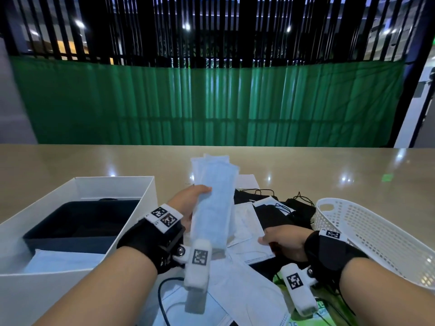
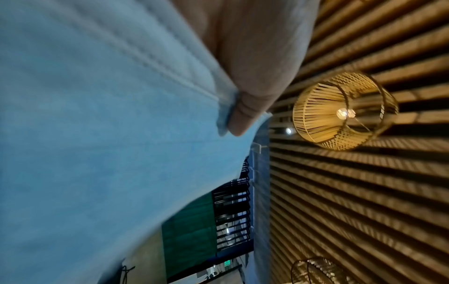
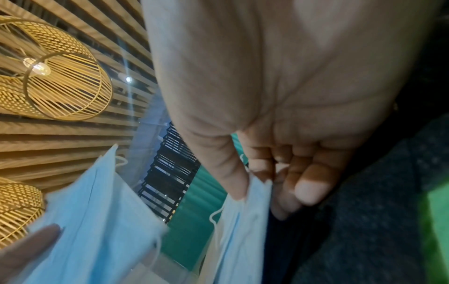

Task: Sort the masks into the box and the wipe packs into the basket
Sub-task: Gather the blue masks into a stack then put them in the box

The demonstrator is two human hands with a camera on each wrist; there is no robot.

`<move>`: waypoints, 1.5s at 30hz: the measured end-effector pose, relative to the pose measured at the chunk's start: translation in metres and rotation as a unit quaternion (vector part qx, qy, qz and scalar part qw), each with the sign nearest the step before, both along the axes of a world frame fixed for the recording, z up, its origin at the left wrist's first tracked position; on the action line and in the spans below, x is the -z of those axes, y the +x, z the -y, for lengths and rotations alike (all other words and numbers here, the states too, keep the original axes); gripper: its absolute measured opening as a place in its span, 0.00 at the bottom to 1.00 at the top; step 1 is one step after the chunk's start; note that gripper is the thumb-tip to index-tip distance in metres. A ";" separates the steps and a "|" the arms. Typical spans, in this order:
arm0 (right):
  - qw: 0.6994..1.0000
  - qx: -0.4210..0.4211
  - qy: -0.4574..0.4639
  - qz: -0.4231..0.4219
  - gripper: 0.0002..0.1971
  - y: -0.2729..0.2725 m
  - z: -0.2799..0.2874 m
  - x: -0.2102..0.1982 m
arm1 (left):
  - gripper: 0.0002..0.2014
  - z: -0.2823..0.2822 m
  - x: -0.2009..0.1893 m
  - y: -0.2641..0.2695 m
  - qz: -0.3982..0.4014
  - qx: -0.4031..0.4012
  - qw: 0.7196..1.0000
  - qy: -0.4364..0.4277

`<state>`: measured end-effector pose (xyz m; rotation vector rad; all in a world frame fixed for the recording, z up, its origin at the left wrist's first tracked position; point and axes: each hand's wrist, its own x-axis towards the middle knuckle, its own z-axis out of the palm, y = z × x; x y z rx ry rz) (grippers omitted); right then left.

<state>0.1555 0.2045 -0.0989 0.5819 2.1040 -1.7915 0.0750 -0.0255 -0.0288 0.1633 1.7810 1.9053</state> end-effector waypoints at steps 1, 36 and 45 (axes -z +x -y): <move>1.000 0.014 -0.022 -0.004 0.04 0.001 0.000 0.000 | 0.08 0.002 -0.001 0.000 0.029 -0.015 0.999 0.036; 0.923 -0.212 0.291 -0.134 0.13 -0.026 0.081 -0.040 | 0.17 0.003 0.090 0.008 0.165 0.005 0.980 0.114; 0.955 -0.034 0.263 -0.134 0.09 -0.026 0.031 -0.023 | 0.20 0.001 0.096 0.004 0.109 0.004 0.989 0.101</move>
